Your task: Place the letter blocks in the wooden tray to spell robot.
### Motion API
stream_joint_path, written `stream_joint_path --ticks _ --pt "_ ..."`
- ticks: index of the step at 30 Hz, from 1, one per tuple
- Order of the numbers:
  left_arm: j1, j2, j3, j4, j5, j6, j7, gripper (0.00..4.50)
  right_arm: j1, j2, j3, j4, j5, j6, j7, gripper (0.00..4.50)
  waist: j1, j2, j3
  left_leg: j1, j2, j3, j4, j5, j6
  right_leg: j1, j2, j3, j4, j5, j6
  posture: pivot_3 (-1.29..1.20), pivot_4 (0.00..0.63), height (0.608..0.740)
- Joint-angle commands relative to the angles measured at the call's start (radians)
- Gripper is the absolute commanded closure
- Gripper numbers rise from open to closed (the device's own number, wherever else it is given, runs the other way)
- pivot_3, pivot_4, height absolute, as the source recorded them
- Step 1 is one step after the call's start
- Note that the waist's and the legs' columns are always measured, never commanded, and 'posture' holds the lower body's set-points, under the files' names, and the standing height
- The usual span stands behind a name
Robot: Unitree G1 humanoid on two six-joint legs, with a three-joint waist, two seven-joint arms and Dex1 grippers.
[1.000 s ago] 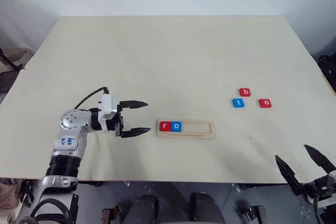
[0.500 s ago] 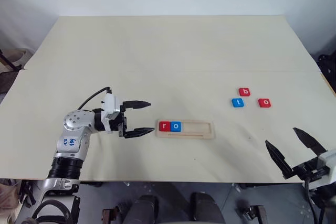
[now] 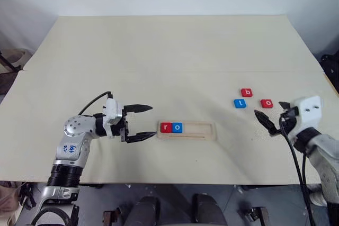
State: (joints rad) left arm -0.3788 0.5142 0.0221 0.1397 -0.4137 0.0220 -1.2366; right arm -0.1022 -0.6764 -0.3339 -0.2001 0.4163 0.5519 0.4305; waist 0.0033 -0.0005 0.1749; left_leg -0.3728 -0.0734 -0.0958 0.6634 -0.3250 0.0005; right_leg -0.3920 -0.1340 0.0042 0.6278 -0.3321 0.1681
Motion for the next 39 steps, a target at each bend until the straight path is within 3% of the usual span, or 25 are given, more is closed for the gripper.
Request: stream_joint_path --ticks 1,8,25,39 --pt "0.004 -0.005 0.0 -0.069 -0.036 0.014 0.001 0.04 -0.094 -0.038 0.033 0.06 -0.028 0.081 -0.008 0.0 -0.001 0.0 0.0 0.0 0.0 0.0 0.0 0.0 0.0 0.0 0.0 0.0 0.0 0.0 0.0 0.0 0.15 0.74" --pt "0.013 -0.03 -0.004 -0.101 -0.039 0.015 0.023 0.04 -0.225 -0.057 0.092 0.089 -0.054 0.2 -0.003 0.0 -0.004 0.0 0.0 0.0 0.001 0.0 0.0 0.0 0.0 -0.001 0.0 0.0 0.0 0.0 0.0 0.0 0.15 0.74" --pt "-0.013 -0.053 -0.005 -0.09 -0.028 0.002 0.041 0.04 -0.25 -0.013 0.066 0.022 -0.044 0.306 -0.056 0.0 -0.004 0.0 0.0 -0.001 0.0 0.0 0.0 0.0 0.0 -0.001 0.0 0.0 0.0 0.0 0.0 0.0 0.15 0.74" --pt "-0.012 -0.065 -0.005 -0.076 -0.012 -0.026 0.081 0.04 -0.561 0.094 0.163 0.269 -0.149 0.44 -0.22 0.0 -0.008 0.0 0.0 -0.002 0.0 0.0 0.0 0.0 0.0 -0.002 0.0 0.0 0.0 0.0 0.0 0.0 0.15 0.74"
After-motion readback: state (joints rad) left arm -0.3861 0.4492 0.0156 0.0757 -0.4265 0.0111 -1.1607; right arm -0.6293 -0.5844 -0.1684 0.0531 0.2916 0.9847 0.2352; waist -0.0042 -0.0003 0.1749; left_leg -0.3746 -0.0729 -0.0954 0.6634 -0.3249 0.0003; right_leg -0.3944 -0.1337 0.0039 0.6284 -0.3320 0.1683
